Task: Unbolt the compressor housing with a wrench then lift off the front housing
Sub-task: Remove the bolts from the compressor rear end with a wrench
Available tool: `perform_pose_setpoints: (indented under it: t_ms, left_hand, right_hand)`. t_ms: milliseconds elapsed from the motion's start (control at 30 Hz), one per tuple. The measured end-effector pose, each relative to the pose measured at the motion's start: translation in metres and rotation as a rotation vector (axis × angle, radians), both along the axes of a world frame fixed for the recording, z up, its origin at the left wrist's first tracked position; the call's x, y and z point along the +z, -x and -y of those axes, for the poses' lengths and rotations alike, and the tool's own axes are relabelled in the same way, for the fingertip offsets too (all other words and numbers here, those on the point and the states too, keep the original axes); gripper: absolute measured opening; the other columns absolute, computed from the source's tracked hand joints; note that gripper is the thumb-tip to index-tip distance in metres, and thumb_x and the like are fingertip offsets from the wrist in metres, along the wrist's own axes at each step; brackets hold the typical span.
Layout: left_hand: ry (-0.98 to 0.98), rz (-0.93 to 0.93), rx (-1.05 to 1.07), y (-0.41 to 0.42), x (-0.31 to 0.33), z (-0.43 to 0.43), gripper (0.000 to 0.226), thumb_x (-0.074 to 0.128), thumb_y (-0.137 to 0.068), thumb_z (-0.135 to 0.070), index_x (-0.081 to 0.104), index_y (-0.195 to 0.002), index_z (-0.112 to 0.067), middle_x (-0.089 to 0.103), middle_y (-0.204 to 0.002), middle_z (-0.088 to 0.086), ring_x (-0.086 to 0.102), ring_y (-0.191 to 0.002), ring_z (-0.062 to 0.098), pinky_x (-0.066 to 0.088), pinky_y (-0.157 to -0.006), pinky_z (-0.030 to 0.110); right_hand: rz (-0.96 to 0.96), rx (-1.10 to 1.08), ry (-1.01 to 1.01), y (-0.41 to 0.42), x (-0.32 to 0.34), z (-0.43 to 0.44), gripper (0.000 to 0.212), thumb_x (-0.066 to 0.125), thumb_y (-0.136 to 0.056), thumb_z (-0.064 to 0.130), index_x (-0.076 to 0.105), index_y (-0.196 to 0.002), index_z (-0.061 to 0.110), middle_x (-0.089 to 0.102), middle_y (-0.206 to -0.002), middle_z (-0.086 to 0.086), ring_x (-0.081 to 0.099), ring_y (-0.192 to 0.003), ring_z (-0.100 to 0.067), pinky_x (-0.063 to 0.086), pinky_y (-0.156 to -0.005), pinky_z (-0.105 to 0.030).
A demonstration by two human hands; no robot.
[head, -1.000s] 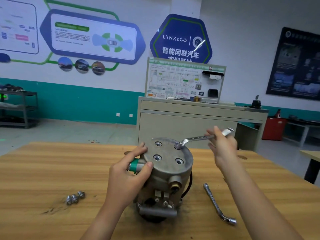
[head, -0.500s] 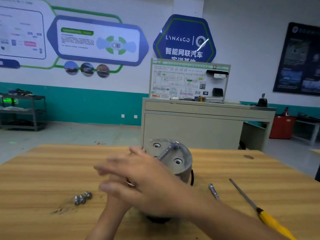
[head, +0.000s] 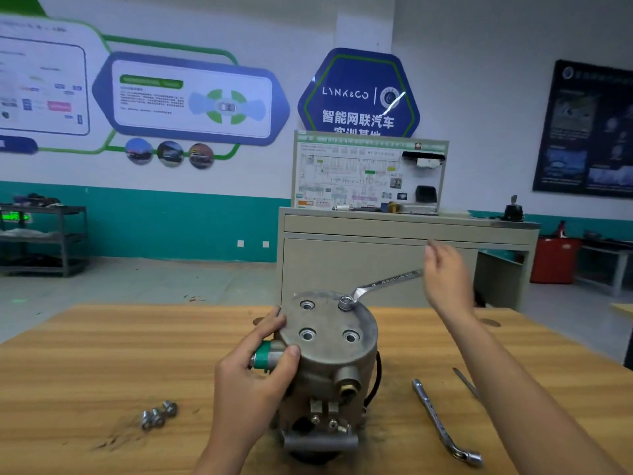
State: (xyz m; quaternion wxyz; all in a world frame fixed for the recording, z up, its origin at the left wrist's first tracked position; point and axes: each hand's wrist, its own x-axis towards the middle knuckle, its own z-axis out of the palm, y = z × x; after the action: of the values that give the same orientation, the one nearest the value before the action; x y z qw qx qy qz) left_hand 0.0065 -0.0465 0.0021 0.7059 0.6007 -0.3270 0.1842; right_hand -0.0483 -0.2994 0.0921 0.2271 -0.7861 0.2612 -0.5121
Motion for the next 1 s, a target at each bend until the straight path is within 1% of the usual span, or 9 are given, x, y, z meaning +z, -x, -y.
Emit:
perform_pose_setpoints:
  t_ms: [100, 167, 300, 467, 567, 700, 767, 867, 1000]
  left_hand:
    - [-0.056, 0.031, 0.009, 0.003, 0.005, 0.006, 0.044, 0.072, -0.073, -0.002, 0.063, -0.096, -0.039, 0.058, -0.113, -0.025, 0.048, -0.107, -0.021, 0.042, -0.086, 0.004]
    - [-0.095, 0.032, -0.005, 0.003, 0.008, 0.009, 0.042, 0.073, -0.074, -0.006, 0.062, -0.098, -0.04, 0.055, -0.113, -0.028, 0.047, -0.103, -0.024, 0.046, -0.085, 0.009]
    - [-0.126, 0.076, 0.023, 0.005, 0.016, 0.012, 0.041, 0.074, -0.074, -0.006, 0.062, -0.096, -0.04, 0.057, -0.108, -0.03, 0.05, -0.098, -0.024, 0.042, -0.084, 0.005]
    - [-0.12, 0.071, 0.069, 0.01, 0.019, 0.013, 0.014, 0.061, -0.06, -0.039, 0.064, -0.068, -0.028, 0.065, -0.06, -0.017, 0.055, -0.06, -0.013, 0.037, -0.056, 0.008]
    - [-0.222, 0.106, 0.119, -0.001, 0.005, 0.011, 0.027, 0.066, -0.076, 0.006, 0.064, -0.102, 0.004, 0.066, -0.101, 0.011, 0.062, -0.096, 0.018, 0.036, -0.078, 0.011]
    - [-0.112, 0.003, -0.012, 0.001, 0.004, 0.0, 0.057, 0.069, -0.067, 0.019, 0.064, -0.093, -0.032, 0.066, -0.101, -0.011, 0.062, -0.096, -0.001, 0.044, -0.077, 0.004]
    - [-0.079, 0.011, 0.014, 0.001, 0.004, -0.002, 0.05, 0.07, -0.074, 0.006, 0.062, -0.093, -0.039, 0.062, -0.108, -0.016, 0.06, -0.101, 0.002, 0.044, -0.084, 0.006]
    - [-0.085, 0.005, 0.006, 0.002, 0.005, -0.002, 0.043, 0.069, -0.078, -0.002, 0.062, -0.096, -0.04, 0.057, -0.109, -0.026, 0.057, -0.103, -0.005, 0.047, -0.089, 0.017]
    - [-0.081, 0.021, -0.015, 0.003, 0.007, -0.001, 0.044, 0.068, -0.079, 0.0, 0.06, -0.096, -0.04, 0.057, -0.11, -0.024, 0.052, -0.099, -0.021, 0.044, -0.089, 0.009]
  right_hand:
    - [-0.436, 0.139, -0.147, -0.055, 0.035, 0.001, 0.065, 0.032, -0.099, 0.039, -0.002, -0.148, 0.012, 0.013, -0.155, -0.009, 0.013, -0.141, -0.029, 0.015, -0.114, -0.044]
    - [-0.643, 0.23, -0.158, -0.078, 0.049, -0.018, 0.075, 0.034, -0.099, 0.039, -0.02, -0.144, 0.013, 0.012, -0.154, -0.013, 0.018, -0.139, -0.033, 0.017, -0.113, -0.042]
    - [-0.832, 0.288, 0.224, -0.091, 0.044, -0.087, 0.074, 0.037, -0.098, 0.035, -0.017, -0.146, 0.016, 0.029, -0.148, -0.016, 0.034, -0.132, -0.031, 0.026, -0.109, -0.047]
    - [-0.549, 0.387, 0.59, -0.051, 0.02, -0.181, 0.052, 0.045, -0.093, 0.042, 0.028, -0.136, 0.019, 0.05, -0.128, -0.014, 0.047, -0.117, -0.031, 0.032, -0.099, -0.048]
    - [-0.332, 0.605, 0.612, 0.001, -0.014, -0.2, 0.041, 0.046, -0.092, 0.041, 0.045, -0.125, 0.016, 0.056, -0.123, -0.009, 0.047, -0.117, -0.024, 0.02, -0.107, -0.039]
    - [0.321, 0.828, 0.358, 0.064, -0.059, -0.19, 0.001, 0.058, -0.081, 0.021, 0.058, -0.081, 0.022, 0.068, -0.1, 0.006, 0.062, -0.101, -0.006, 0.03, -0.107, -0.028]
    - [0.513, 0.829, 0.215, 0.078, -0.069, -0.178, 0.012, 0.061, -0.076, 0.015, 0.057, -0.069, 0.024, 0.071, -0.088, 0.009, 0.068, -0.089, -0.01, 0.042, -0.097, -0.032]
    - [0.518, 0.883, 0.071, 0.092, -0.066, -0.164, 0.015, 0.061, -0.073, 0.016, 0.057, -0.06, 0.023, 0.073, -0.081, 0.006, 0.069, -0.08, -0.016, 0.045, -0.094, -0.034]
    - [0.274, 0.798, 0.324, 0.104, -0.048, -0.154, 0.017, 0.062, -0.075, 0.018, 0.061, -0.059, 0.013, 0.071, -0.083, 0.003, 0.066, -0.073, -0.008, 0.051, -0.076, -0.022]
